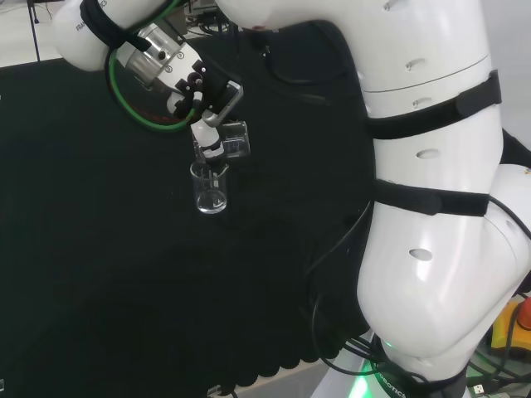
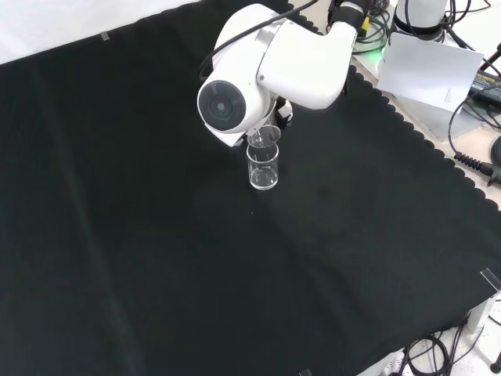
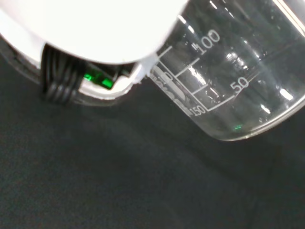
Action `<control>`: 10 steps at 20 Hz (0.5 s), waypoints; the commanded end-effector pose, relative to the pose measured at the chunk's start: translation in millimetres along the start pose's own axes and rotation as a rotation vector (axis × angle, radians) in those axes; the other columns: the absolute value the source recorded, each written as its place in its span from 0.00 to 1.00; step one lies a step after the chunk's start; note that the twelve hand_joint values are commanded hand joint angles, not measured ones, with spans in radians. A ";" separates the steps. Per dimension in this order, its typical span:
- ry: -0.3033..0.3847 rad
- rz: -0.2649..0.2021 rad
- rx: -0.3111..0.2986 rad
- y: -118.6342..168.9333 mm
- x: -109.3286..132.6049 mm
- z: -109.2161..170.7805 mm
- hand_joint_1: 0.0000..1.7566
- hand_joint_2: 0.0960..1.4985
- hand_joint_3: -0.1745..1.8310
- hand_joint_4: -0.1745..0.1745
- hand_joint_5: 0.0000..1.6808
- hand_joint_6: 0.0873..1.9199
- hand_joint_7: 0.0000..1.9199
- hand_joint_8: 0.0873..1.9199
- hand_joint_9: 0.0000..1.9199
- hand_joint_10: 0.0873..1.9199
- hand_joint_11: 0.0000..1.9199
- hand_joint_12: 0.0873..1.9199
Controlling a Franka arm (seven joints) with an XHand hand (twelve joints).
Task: Pour the water from the handheld beaker into the one on the table.
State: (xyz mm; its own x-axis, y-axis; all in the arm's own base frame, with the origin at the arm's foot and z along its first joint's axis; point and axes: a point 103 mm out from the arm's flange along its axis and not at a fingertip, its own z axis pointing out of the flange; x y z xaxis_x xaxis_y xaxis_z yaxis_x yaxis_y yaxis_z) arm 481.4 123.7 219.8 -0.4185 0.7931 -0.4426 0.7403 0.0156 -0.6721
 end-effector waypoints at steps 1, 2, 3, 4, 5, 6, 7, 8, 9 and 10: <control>0.066 -0.067 -0.050 -5.6 -9.3 7.3 0.80 0.26 0.54 0.00 0.74 0.32 0.75 0.27 0.81 0.23 0.64 0.35; 0.079 -0.074 -0.056 -6.9 -11.7 8.2 0.78 0.26 0.55 0.00 0.75 0.32 0.76 0.25 0.82 0.24 0.64 0.35; 0.085 -0.079 -0.066 -8.7 -14.6 9.6 0.77 0.26 0.55 0.00 0.76 0.32 0.77 0.25 0.82 0.24 0.64 0.35; 0.093 -0.084 -0.070 -10.3 -16.6 9.9 0.77 0.26 0.55 0.00 0.76 0.32 0.78 0.24 0.82 0.25 0.64 0.35; 0.102 -0.086 -0.079 -12.2 -18.9 10.8 0.76 0.26 0.55 0.00 0.76 0.32 0.78 0.24 0.82 0.25 0.65 0.35; 0.113 -0.092 -0.092 -13.6 -20.1 11.2 0.79 0.26 0.55 0.00 0.75 0.31 0.77 0.25 0.82 0.23 0.64 0.35; 0.120 -0.096 -0.101 -14.4 -20.6 11.4 0.80 0.26 0.54 0.00 0.75 0.31 0.75 0.26 0.82 0.22 0.64 0.35; 0.148 -0.112 -0.140 -16.4 -23.2 14.4 0.81 0.26 0.54 0.00 0.74 0.31 0.74 0.26 0.81 0.21 0.64 0.35; 0.162 -0.120 -0.159 -17.3 -24.3 15.8 0.82 0.26 0.54 0.00 0.74 0.31 0.74 0.27 0.81 0.21 0.64 0.35; 0.173 -0.125 -0.170 -17.8 -26.1 17.3 0.82 0.26 0.54 0.00 0.74 0.31 0.74 0.27 0.81 0.21 0.64 0.35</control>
State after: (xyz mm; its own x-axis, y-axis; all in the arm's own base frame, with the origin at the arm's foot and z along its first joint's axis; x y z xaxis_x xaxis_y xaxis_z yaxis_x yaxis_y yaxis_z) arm 473.7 102.5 230.5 -0.4293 0.8426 -0.3250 0.7491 0.1312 -0.6494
